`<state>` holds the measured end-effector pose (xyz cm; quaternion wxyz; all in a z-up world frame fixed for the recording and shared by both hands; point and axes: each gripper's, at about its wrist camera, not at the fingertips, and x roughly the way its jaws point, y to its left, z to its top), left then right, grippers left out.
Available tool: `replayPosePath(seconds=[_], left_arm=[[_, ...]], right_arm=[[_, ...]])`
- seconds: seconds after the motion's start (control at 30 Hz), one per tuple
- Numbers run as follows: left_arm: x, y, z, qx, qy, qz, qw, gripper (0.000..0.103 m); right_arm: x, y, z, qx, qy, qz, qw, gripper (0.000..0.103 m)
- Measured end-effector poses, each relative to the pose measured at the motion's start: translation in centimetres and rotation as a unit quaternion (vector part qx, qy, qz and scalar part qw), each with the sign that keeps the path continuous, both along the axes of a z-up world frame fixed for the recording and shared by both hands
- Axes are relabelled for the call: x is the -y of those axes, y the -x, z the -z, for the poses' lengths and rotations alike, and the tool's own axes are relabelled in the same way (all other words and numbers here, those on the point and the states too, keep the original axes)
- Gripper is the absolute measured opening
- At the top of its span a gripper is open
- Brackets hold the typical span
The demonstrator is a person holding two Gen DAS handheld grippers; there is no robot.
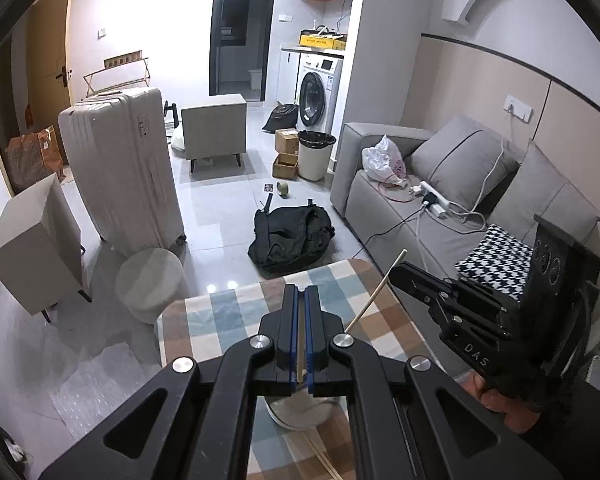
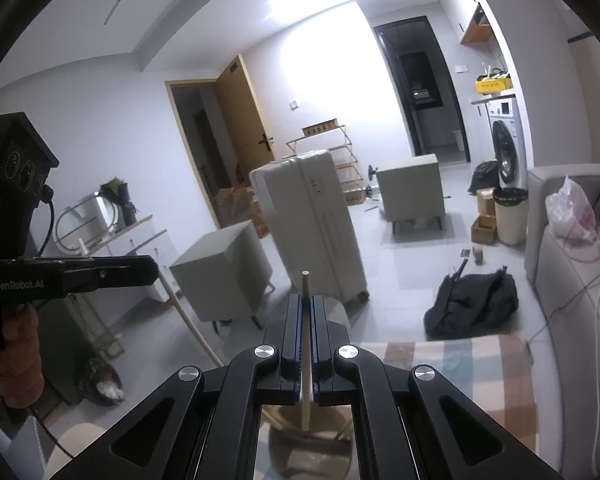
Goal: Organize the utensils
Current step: 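Raise both chopsticks above the holder and release them inside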
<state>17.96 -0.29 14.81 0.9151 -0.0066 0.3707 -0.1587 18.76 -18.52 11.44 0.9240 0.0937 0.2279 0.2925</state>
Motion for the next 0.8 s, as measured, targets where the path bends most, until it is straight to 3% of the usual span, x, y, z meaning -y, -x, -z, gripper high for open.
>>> replayPosePath(seconds=[0.33,0.43,0.57,0.8], left_arm=[[-0.8,-3.0,5.3,-0.036,0.023,0.002,0.9991,0.0],[-1.2,-3.3,5.6,-0.03,0.024,0.007,0.9992,0.0],[-1.7,-3.4,6.2,-0.041,0.039,0.008,0.9984,0.0],[-1.2,-3.2,7.5,-0.068,0.033,0.019,0.997,0.0]], right_arm=[[-2.6,-2.2,4.2,-0.013,0.045,-0.023,0.999,0.003],[-3.0,-2.1,4.9,-0.011,0.063,-0.033,0.997,0.003],[-3.6,-1.7,5.7,-0.012,0.08,-0.046,0.996,0.003],[-3.9,-1.4,7.6,-0.031,0.093,-0.05,0.994,0.003]])
